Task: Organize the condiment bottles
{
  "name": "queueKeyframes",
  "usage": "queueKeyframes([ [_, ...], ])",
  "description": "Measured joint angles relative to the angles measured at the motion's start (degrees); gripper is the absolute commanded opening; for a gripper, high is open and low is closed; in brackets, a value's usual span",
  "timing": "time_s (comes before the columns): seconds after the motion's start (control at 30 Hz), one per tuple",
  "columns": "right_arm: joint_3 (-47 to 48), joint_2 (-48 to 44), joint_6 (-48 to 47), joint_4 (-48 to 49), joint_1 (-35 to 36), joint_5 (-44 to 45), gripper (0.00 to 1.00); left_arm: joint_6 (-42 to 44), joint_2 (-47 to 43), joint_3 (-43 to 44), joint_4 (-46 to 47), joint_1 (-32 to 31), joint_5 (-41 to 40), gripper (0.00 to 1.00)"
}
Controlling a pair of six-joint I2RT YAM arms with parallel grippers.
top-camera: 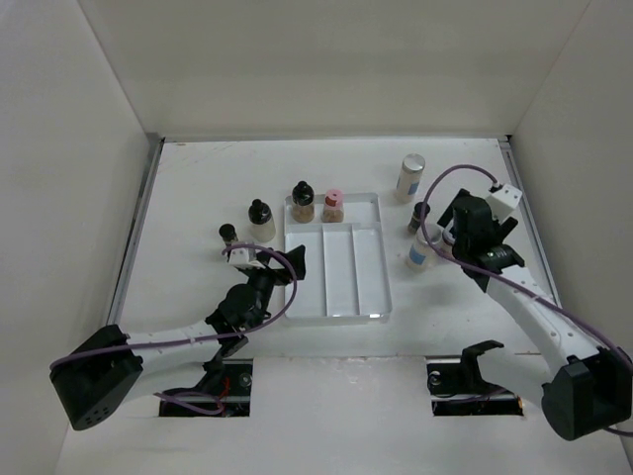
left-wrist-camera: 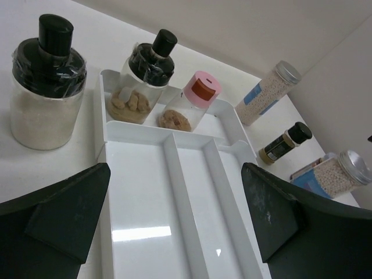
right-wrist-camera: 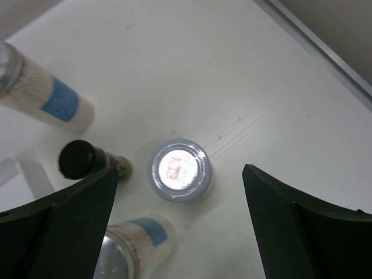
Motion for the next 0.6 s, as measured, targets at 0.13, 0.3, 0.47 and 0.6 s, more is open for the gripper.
queueKeyframes([
  [0.13, 0.1, 3.1, 1.3, -2.6, -3.1, -2.6, 0.95, -0.6, 1.0, 0.0, 0.0, -0.5, 0.5, 1.0],
  [0.3, 1.0, 8.8, 2.2, -2.7, -4.5, -7.8, 0.95, -1.4, 1.2, 0.0, 0.1, -0.5, 0.8, 1.0],
  [0.47, 2.3, 12.2, 3.1, -1.2, -6.4, -11.8, 0.92, -1.7, 1.3, 0.0, 0.1, -0.5, 0.9, 1.0],
  [0.6, 2.8, 14.1, 3.6, -0.5, -7.6, -13.7, 0.88, -1.9, 1.3, 0.0, 0.1, -0.5, 0.9, 1.0],
])
